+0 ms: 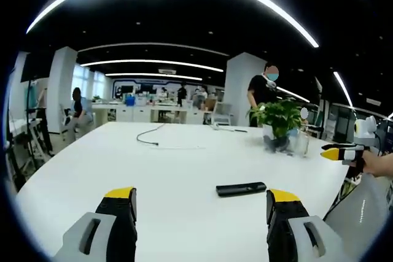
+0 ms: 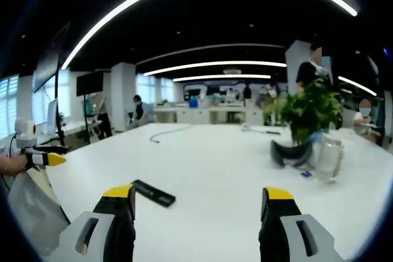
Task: Press the specified remote control buttons in sequence, fully releasing each button before pressing the next.
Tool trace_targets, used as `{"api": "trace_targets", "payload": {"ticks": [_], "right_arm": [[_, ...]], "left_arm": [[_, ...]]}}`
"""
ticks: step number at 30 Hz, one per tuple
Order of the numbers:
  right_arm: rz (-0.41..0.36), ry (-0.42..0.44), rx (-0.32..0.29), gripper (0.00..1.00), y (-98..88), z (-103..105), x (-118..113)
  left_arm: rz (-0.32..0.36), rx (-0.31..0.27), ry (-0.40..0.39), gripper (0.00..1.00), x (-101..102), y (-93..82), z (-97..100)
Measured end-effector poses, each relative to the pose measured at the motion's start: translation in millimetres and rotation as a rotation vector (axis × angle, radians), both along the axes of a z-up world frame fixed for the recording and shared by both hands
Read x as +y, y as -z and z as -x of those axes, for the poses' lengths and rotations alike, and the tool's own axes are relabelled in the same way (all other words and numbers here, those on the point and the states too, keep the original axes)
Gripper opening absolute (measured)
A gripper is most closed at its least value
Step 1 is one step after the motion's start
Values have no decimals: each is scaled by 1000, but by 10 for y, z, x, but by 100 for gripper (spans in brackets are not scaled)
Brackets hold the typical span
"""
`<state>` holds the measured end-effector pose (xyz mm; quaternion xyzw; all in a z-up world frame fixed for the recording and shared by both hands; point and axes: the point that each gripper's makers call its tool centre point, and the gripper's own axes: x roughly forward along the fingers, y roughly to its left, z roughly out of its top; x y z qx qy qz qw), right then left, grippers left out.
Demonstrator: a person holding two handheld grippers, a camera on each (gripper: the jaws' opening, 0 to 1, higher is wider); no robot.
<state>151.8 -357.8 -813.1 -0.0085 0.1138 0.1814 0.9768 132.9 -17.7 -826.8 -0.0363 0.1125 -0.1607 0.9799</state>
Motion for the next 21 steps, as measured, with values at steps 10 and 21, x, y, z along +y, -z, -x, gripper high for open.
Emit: {"api": "trace_targets", "payload": {"ticks": [10, 21], "right_arm": [[-1, -1, 4, 82, 8, -6, -3], [-6, -3, 5, 82, 13, -11, -5]], "left_arm": [[-3, 1, 0, 90, -5, 2, -3], [-5, 4, 0, 90, -11, 9, -3]]}}
